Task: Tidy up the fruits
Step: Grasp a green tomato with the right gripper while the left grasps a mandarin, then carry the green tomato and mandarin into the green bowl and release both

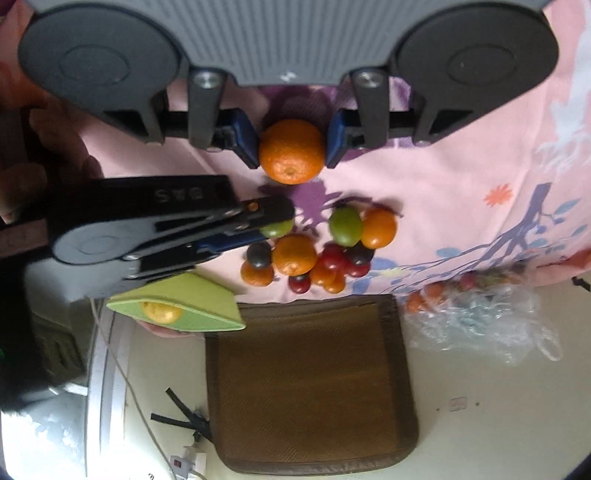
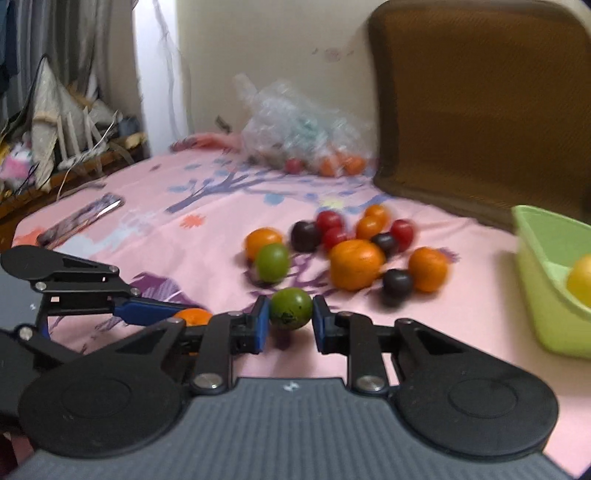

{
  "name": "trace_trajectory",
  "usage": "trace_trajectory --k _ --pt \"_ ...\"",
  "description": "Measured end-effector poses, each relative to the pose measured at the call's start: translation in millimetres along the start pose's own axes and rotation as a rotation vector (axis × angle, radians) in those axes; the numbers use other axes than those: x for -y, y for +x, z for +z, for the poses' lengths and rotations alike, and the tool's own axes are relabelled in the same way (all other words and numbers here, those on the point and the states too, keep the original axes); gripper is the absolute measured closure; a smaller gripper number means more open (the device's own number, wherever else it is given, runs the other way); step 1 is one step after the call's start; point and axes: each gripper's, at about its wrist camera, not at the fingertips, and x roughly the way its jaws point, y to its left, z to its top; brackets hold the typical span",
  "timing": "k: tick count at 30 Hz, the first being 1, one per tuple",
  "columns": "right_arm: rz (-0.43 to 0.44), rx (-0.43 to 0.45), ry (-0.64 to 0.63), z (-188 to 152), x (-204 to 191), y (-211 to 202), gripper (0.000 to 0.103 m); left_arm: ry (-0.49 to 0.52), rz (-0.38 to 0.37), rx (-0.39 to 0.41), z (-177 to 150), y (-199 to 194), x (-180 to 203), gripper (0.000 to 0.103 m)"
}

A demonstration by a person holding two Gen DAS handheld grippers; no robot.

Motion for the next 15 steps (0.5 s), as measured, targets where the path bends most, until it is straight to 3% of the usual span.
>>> trace_trajectory --k 3,7,11,15 --pt "-0.076 0.097 0.061 1.3 27.8 -25.7 0.076 -0.026 -0.040 0.013 17.3 5.7 -2.8 0.064" --pt "-0.280 0.229 0.137 3.2 79.0 -64.2 0.076 -0.027 -0.115 0.093 75.8 29.4 8.0 0.064" --pt "-0.477 0.261 0.180 -5.0 122.7 -85.6 0.076 0.040 -0.158 0.156 119.5 59.0 39.1 0.064" --pt "-0.582 0.264 0.202 -18.3 146.4 -87.5 0.075 0.154 -0.166 0.174 149.3 109.6 82.6 0.064"
